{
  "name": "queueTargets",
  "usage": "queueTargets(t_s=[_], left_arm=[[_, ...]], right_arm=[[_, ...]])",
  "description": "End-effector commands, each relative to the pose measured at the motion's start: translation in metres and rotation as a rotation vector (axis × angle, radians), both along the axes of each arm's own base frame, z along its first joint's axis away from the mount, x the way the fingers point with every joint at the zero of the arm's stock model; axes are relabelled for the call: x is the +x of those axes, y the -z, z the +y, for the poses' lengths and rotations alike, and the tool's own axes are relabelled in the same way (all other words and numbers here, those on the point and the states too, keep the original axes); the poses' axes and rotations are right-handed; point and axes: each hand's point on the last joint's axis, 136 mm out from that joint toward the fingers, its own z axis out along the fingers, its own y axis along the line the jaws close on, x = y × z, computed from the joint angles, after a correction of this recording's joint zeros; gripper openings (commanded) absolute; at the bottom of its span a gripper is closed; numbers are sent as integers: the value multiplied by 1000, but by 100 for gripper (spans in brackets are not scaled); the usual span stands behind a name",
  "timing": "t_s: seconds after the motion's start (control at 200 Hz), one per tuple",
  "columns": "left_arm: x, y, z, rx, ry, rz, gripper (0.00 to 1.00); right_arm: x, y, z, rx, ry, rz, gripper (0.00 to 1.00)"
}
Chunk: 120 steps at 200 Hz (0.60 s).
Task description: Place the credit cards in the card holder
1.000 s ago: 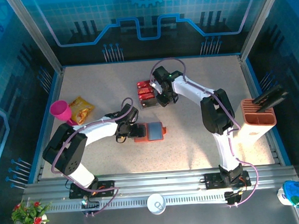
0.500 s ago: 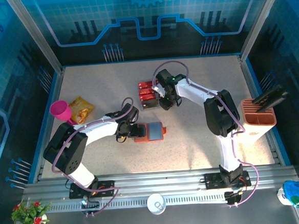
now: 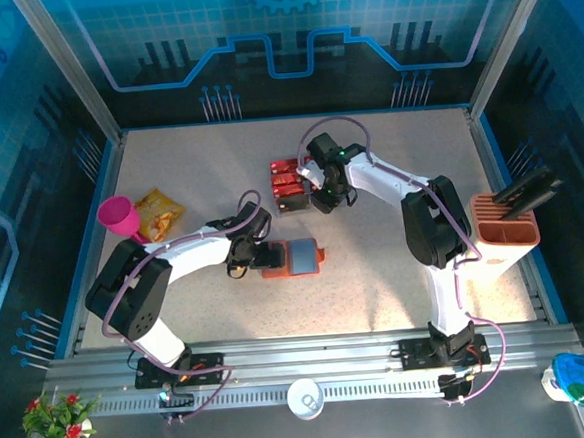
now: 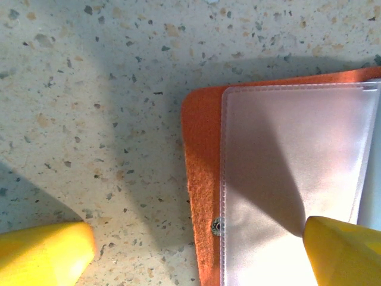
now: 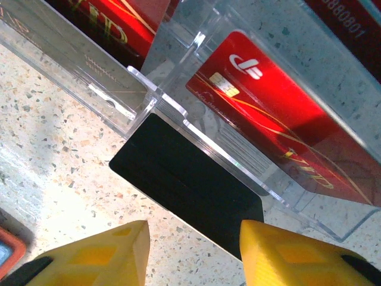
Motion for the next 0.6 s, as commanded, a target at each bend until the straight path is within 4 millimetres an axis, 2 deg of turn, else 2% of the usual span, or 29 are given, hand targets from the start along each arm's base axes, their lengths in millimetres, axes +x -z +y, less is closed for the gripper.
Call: queueTargets(t_s=[0.0, 0.165, 0.345, 0.595], left_arm=[[2, 32, -16, -60, 62, 19, 95], [3, 32, -16, -61, 60, 18, 95], [3, 31, -17, -62, 60, 17, 95], [3, 32, -17, -64, 58, 17, 95]], right_arm=[[1, 4, 0, 1, -17, 15, 41], [-1, 8, 0, -4, -28, 28, 32], [-5, 8, -3, -16, -35, 29, 17], [-8, 3, -9, -35, -32, 16, 6]])
